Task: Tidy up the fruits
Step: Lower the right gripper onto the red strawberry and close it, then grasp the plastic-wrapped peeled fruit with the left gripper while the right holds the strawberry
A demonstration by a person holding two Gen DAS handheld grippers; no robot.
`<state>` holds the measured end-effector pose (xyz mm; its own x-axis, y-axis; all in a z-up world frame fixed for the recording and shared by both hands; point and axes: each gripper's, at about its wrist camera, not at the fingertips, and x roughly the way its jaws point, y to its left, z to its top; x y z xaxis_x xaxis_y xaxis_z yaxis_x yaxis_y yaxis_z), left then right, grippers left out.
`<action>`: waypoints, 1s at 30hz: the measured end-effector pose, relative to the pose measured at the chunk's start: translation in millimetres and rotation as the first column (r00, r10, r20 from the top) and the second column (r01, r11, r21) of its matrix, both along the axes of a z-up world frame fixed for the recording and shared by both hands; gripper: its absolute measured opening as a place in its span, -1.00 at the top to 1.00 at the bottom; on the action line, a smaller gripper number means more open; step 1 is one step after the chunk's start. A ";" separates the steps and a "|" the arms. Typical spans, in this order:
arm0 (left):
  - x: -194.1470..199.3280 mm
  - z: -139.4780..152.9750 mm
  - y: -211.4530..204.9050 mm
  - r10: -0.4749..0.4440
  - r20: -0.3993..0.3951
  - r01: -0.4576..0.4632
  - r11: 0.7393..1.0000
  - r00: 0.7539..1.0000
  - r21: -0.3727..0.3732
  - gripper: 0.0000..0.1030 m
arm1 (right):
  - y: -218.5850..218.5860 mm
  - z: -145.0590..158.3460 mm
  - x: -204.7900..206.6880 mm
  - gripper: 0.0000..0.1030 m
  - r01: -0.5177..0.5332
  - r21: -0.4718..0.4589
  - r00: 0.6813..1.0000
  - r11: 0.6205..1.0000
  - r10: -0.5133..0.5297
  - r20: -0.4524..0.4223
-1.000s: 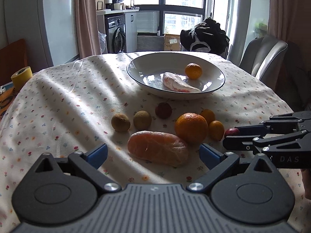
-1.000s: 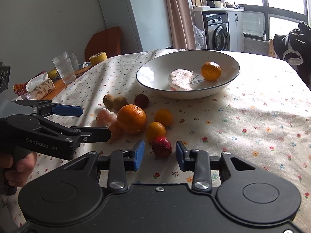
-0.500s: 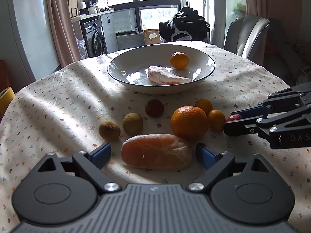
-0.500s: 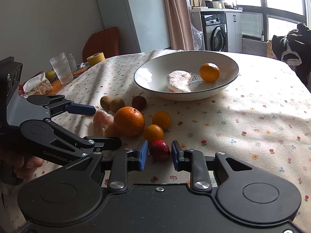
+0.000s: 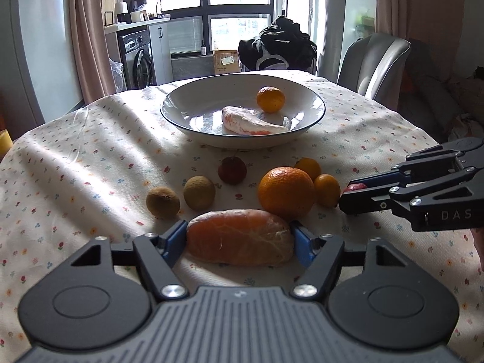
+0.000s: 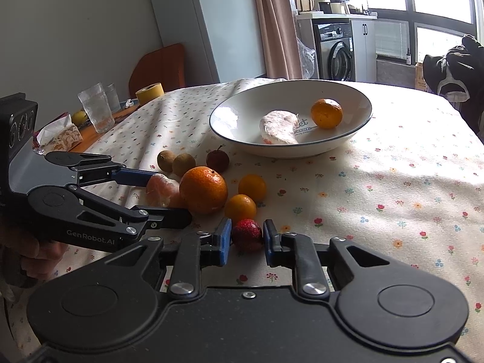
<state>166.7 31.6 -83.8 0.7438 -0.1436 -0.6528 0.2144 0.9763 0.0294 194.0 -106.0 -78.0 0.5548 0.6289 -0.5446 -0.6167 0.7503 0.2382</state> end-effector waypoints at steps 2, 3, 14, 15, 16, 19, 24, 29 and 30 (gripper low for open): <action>-4.3 0.0 -0.6 0.009 0.009 -0.009 1.000 1.000 0.007 -0.35 | -0.5 -0.2 -0.4 0.59 0.001 0.001 1.000 1.000 -0.001 0.000; -5.9 0.1 -1.5 0.011 0.014 -0.012 1.000 1.000 0.012 -0.35 | -0.7 -0.3 -0.5 0.59 0.001 0.000 1.000 1.000 -0.001 -0.001; -19.3 12.6 3.4 0.056 0.060 -0.056 0.998 0.997 -0.004 -0.13 | -1.8 1.5 -3.7 0.59 0.001 0.008 1.000 1.000 -0.001 0.007; -19.6 14.9 4.5 0.062 0.065 -0.062 0.998 0.996 -0.005 -0.05 | -1.3 1.7 -4.4 0.59 -0.001 0.008 1.000 1.000 0.001 0.009; -19.2 17.5 5.4 0.068 0.062 -0.068 0.998 0.996 -0.004 0.04 | -1.1 2.1 -4.7 0.59 -0.002 0.010 1.000 1.000 0.002 0.011; -20.8 18.3 5.0 0.048 0.061 -0.049 0.999 0.997 0.012 0.03 | -0.2 3.1 -5.5 0.59 -0.004 0.012 1.000 1.000 0.004 0.013; -25.6 13.7 4.6 0.056 0.056 -0.056 0.998 0.997 -0.001 -0.04 | -0.7 3.0 -7.1 0.59 -0.005 0.011 1.000 1.000 0.005 0.011; -29.9 19.1 5.4 0.037 0.047 -0.034 0.998 0.998 -0.053 -0.04 | -0.8 3.3 -7.3 0.59 -0.005 0.010 1.000 1.000 0.004 0.010; -32.5 21.7 3.9 0.021 0.053 -0.018 0.998 0.998 -0.065 -0.04 | -0.7 3.4 -7.2 0.59 -0.004 0.010 1.000 1.000 0.004 0.012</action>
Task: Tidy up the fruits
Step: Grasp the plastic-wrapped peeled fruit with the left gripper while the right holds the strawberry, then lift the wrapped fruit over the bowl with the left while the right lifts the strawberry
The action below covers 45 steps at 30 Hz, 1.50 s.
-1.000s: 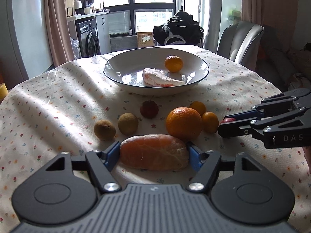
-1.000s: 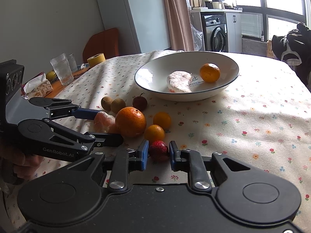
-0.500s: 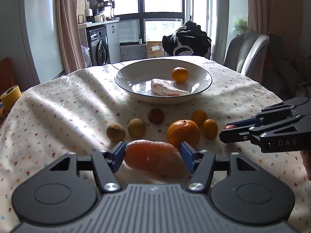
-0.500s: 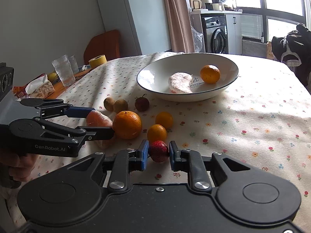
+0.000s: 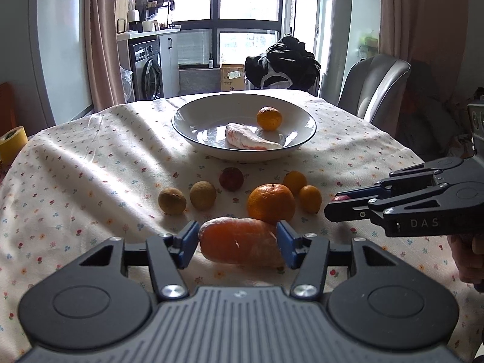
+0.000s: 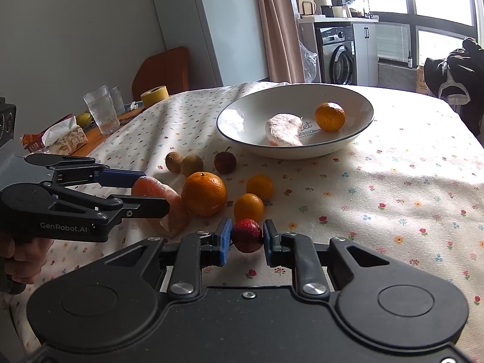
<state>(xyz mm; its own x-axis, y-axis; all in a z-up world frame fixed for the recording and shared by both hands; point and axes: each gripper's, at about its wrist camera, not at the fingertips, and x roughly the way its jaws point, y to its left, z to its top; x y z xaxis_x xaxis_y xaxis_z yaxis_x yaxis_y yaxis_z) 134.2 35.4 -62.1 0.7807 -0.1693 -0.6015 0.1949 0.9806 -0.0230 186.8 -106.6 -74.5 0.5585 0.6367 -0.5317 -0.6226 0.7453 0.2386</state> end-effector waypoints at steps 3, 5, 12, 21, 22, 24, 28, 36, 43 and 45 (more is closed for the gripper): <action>-7.0 7.1 -6.5 -0.038 0.028 0.039 0.999 0.999 -0.012 -0.04 | -0.3 -0.4 1.1 0.59 0.005 0.002 1.000 1.000 -0.005 -0.002; -10.7 11.9 -10.5 -0.057 0.045 0.058 0.998 0.997 -0.027 -0.04 | -0.1 -1.0 1.0 0.59 0.004 0.003 1.000 1.000 -0.004 -0.003; -13.4 19.7 -22.2 -0.100 0.076 0.104 0.993 0.992 -0.050 -0.04 | 3.8 1.0 -6.1 0.59 -0.030 0.006 1.000 1.000 0.030 0.007; -9.4 17.9 -18.6 -0.057 0.089 0.066 0.993 0.994 -0.095 0.19 | 3.3 -1.8 -8.4 0.59 -0.041 0.012 0.999 0.999 0.041 0.001; -9.3 18.7 -18.4 -0.058 0.092 0.068 0.992 0.994 -0.103 0.30 | 2.9 -2.1 -8.3 0.59 -0.041 0.014 0.999 0.999 0.041 0.001; -9.0 20.3 -19.7 -0.063 0.098 0.074 0.991 0.993 -0.114 0.44 | 2.5 -2.0 -8.2 0.59 -0.040 0.016 0.999 0.999 0.040 0.001; -7.2 20.1 -21.9 -0.044 0.096 0.054 0.992 0.994 -0.112 0.56 | 1.2 -0.2 -9.1 0.59 -0.041 0.028 0.999 0.999 0.040 0.009; -1.9 6.4 -32.1 -0.035 0.020 0.037 0.991 0.999 -0.129 0.56 | 3.7 2.4 -12.3 0.59 -0.059 0.045 0.998 0.997 0.058 0.019; 2.6 -11.0 -31.2 0.014 -0.012 -0.016 0.993 1.000 -0.114 0.59 | 0.7 -0.5 -9.8 0.60 -0.064 0.069 0.998 0.996 0.064 0.007; 3.0 -10.9 -31.4 0.017 -0.011 -0.019 0.993 1.000 -0.115 0.60 | 1.7 -0.9 -9.4 0.60 -0.062 0.063 0.998 0.996 0.062 0.009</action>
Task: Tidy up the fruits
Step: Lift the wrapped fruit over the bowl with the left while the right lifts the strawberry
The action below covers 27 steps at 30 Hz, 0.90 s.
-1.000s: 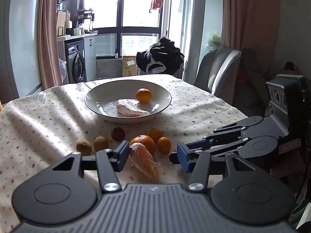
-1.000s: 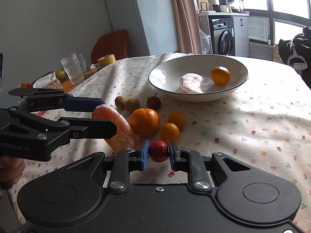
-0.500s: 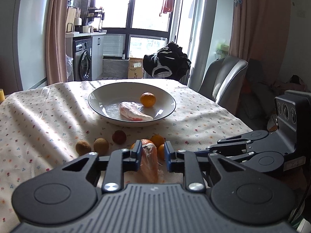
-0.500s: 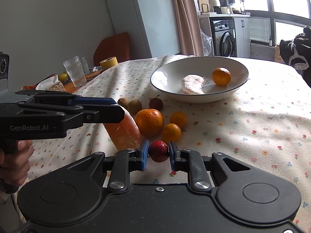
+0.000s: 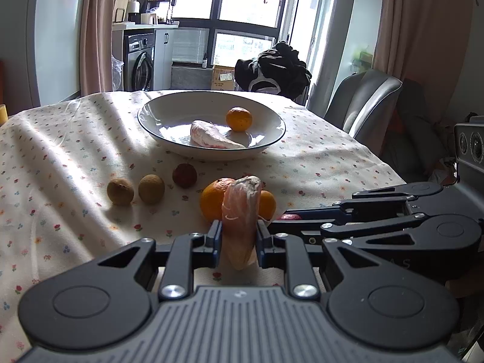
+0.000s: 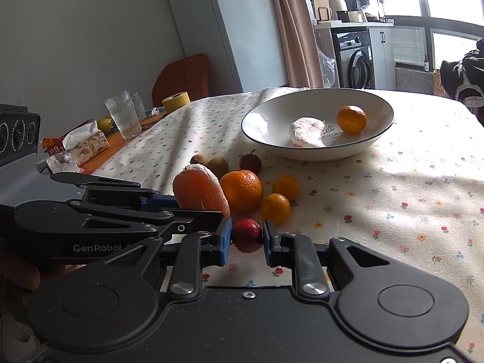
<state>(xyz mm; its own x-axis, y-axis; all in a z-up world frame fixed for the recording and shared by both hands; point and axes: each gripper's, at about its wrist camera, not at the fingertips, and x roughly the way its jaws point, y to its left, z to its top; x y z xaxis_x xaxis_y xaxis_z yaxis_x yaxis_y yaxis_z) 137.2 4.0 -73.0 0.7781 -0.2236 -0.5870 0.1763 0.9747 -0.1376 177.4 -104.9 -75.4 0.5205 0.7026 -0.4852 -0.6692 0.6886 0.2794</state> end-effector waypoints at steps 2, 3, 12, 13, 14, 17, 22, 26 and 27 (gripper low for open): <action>-0.3 1.1 -0.2 0.005 0.003 -0.005 1.000 1.000 -0.003 0.63 | 0.3 -0.6 0.5 0.60 0.000 0.001 1.000 1.000 0.000 -0.002; -1.0 1.6 -0.2 0.008 0.008 -0.008 1.000 1.000 -0.002 0.64 | 0.1 -0.6 0.1 0.60 0.000 0.001 1.000 1.000 0.000 -0.001; -4.5 15.6 10.8 0.034 0.047 -0.032 0.998 0.998 -0.049 0.69 | -5.3 4.3 -0.6 0.60 0.013 0.005 1.000 1.000 -0.013 0.012; -4.7 18.2 12.2 0.035 0.051 -0.032 0.998 0.998 -0.051 0.69 | -5.9 5.3 -0.5 0.60 0.015 0.006 1.000 1.000 -0.015 0.014; -4.5 20.3 12.9 0.035 0.054 -0.032 0.998 0.998 -0.052 0.69 | -6.5 6.1 -0.3 0.60 0.016 0.007 1.000 1.000 -0.017 0.017; -3.8 26.5 14.8 0.039 0.066 -0.035 0.998 0.997 -0.058 0.69 | -8.2 9.0 -0.2 0.60 0.019 0.010 1.000 1.000 -0.019 0.023; 0.0 38.9 18.3 0.053 0.093 -0.047 0.997 0.994 -0.067 0.69 | -11.1 17.7 3.6 0.60 0.022 0.014 0.999 1.000 -0.022 0.045; 4.5 48.9 21.1 0.067 0.114 -0.059 0.996 0.991 -0.068 0.69 | -12.8 26.7 9.5 0.60 0.030 0.019 0.997 0.999 -0.031 0.069; 6.0 51.2 21.8 0.070 0.118 -0.062 0.996 0.991 -0.067 0.69 | -13.2 28.6 11.0 0.60 0.032 0.021 0.997 0.999 -0.033 0.074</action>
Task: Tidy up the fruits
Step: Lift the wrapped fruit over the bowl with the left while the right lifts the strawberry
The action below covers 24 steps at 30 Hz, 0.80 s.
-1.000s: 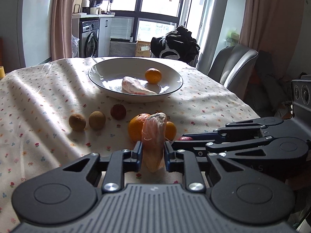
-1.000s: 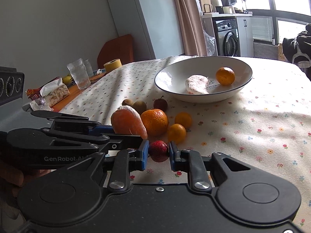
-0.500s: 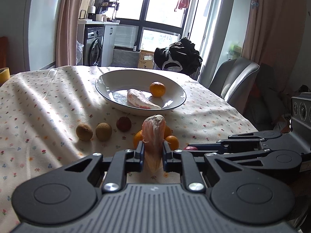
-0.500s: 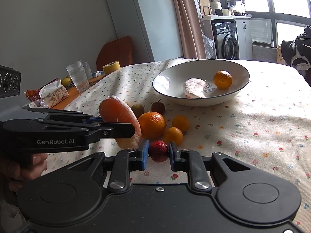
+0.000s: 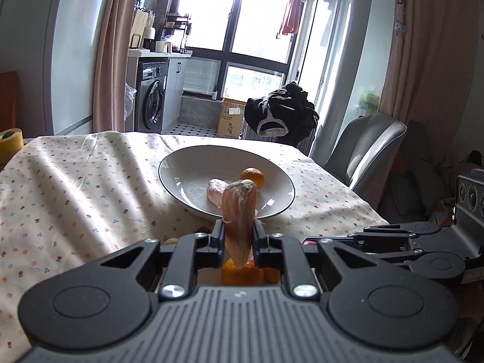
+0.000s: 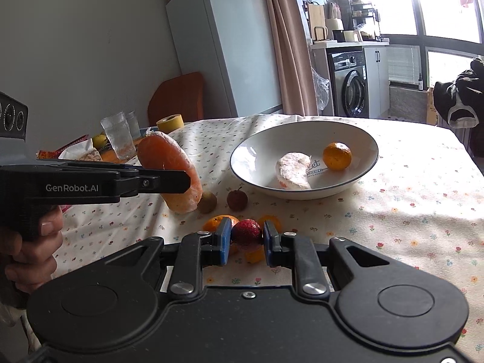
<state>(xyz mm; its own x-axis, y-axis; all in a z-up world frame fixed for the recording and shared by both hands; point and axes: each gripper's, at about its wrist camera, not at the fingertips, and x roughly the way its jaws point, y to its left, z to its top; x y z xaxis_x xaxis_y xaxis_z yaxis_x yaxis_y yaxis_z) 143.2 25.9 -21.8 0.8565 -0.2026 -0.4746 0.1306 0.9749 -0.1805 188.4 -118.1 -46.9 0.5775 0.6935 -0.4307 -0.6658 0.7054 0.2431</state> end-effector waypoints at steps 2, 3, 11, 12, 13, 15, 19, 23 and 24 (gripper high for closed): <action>3.3 3.6 1.2 0.006 0.008 -0.006 1.000 1.000 0.003 0.69 | -0.5 3.9 3.2 0.60 0.002 0.001 1.000 1.000 -0.002 0.013; 4.9 5.5 1.9 0.009 0.011 -0.009 1.000 1.000 0.003 0.69 | -0.5 5.4 4.6 0.60 0.003 0.001 1.000 1.000 -0.003 0.018; 23.0 13.6 4.7 0.044 0.019 -0.044 0.999 0.999 0.005 0.69 | 0.6 13.3 22.1 0.60 0.012 0.007 0.999 1.000 -0.013 0.041; 26.3 13.6 4.1 0.055 0.012 -0.055 0.998 0.998 0.007 0.69 | 1.2 14.4 25.3 0.60 0.015 0.009 0.999 1.000 -0.015 0.044; 29.5 13.7 4.2 0.065 0.004 -0.065 0.998 0.998 0.008 0.69 | 1.4 15.2 28.0 0.60 0.017 0.010 0.999 1.000 -0.017 0.045; 36.1 13.2 4.4 0.080 -0.009 -0.080 0.997 0.997 0.008 0.69 | 1.3 16.6 33.9 0.60 0.023 0.015 0.999 1.000 -0.024 0.047; 50.3 11.8 4.8 0.096 -0.023 -0.096 0.995 0.995 0.012 0.69 | 1.7 18.3 46.1 0.60 0.038 0.021 0.998 0.999 -0.039 0.044; 64.0 10.5 3.2 0.106 -0.033 -0.105 0.994 0.994 0.009 0.69 | 2.3 15.8 58.2 0.60 0.057 0.024 0.998 0.998 -0.058 0.035; 67.3 10.2 2.3 0.107 -0.036 -0.107 0.994 0.994 0.007 0.69 | 2.0 14.9 60.7 0.60 0.063 0.026 0.998 0.998 -0.063 0.030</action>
<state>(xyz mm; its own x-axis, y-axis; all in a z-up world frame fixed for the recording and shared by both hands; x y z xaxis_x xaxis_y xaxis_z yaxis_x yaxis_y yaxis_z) 210.6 28.2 -11.6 0.8556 -0.1079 -0.5063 0.0188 0.9839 -0.1779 249.2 -116.0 -32.0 0.6330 0.6657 -0.3952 -0.6276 0.7401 0.2416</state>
